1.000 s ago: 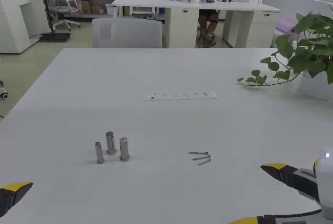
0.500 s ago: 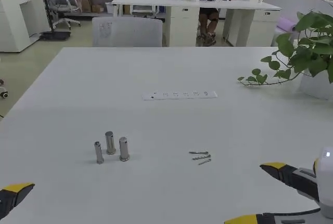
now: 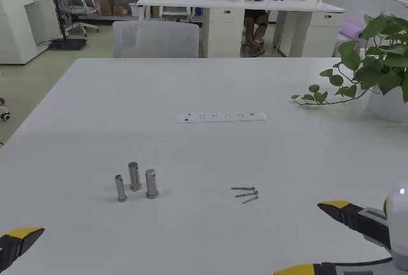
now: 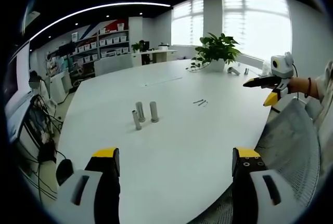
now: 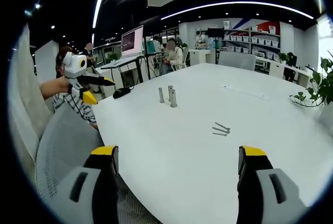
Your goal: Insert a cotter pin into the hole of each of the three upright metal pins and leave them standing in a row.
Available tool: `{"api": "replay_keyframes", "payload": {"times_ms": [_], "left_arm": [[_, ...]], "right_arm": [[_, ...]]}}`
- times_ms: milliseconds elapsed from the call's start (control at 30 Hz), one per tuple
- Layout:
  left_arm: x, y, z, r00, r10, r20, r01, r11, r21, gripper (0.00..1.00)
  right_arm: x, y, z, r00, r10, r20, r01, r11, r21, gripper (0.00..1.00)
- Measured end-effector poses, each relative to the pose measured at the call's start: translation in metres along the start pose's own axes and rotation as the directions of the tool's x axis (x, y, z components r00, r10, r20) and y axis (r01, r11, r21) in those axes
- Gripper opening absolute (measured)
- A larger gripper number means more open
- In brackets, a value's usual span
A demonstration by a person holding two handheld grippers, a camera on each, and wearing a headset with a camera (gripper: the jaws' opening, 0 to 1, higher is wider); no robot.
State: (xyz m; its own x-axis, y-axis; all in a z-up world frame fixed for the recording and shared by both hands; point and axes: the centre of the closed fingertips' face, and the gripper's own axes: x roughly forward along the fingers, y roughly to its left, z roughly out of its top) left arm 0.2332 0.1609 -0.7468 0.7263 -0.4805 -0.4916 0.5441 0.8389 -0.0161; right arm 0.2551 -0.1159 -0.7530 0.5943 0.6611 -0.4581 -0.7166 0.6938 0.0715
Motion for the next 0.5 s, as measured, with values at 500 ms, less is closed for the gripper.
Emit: {"api": "replay_keyframes", "payload": {"times_ms": [500], "left_arm": [[0.014, 0.027, 0.004, 0.9985, 0.055, 0.002, -0.055, 0.998, -0.006, 0.68]], "right_arm": [[0.004, -0.006, 0.005, 0.9998, -0.004, 0.022, 0.004, 1.000, 0.011, 0.93]]}}
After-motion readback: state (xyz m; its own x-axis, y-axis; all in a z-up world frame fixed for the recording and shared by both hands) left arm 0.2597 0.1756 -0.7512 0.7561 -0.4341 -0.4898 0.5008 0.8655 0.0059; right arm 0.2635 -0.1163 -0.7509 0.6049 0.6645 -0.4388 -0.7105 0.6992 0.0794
